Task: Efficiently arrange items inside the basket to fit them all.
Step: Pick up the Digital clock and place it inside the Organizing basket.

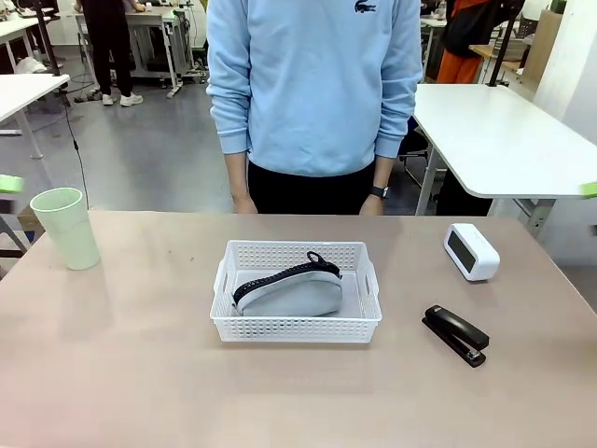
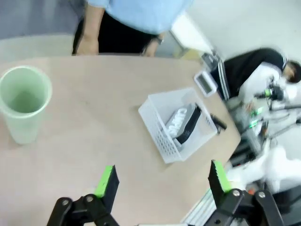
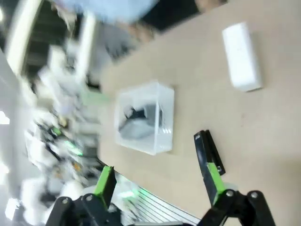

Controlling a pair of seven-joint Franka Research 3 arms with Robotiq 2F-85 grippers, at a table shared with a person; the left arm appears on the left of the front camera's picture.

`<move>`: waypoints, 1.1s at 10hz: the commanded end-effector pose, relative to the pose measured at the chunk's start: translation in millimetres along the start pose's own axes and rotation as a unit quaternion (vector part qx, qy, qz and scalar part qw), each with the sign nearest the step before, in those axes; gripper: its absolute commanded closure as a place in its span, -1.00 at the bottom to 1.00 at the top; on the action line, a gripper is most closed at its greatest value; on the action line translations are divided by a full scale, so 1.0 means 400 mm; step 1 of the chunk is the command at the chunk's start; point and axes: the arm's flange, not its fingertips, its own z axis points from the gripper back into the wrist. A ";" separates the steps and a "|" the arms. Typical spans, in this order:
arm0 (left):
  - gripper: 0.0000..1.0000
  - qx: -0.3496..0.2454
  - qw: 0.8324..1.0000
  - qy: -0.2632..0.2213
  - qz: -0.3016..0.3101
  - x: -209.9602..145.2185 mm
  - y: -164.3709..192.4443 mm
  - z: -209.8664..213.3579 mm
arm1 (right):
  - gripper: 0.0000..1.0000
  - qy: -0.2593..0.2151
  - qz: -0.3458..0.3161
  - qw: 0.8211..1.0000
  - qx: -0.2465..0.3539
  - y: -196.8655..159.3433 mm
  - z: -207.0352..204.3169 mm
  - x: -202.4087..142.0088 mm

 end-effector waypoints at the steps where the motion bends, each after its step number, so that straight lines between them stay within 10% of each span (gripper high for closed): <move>1: -1.00 -0.039 0.993 -0.093 0.062 -0.050 0.100 0.112 | -1.00 -0.110 -0.059 0.987 0.096 -0.114 0.091 -0.066; 6: -1.00 -0.046 0.950 -0.264 0.160 -0.210 0.109 0.149 | -1.00 -0.223 -0.110 0.963 0.104 -0.273 0.163 -0.132; 11: -1.00 -0.052 0.962 -0.228 0.142 -0.172 0.180 0.274 | -1.00 -0.192 -0.144 0.961 0.138 -0.288 0.256 -0.100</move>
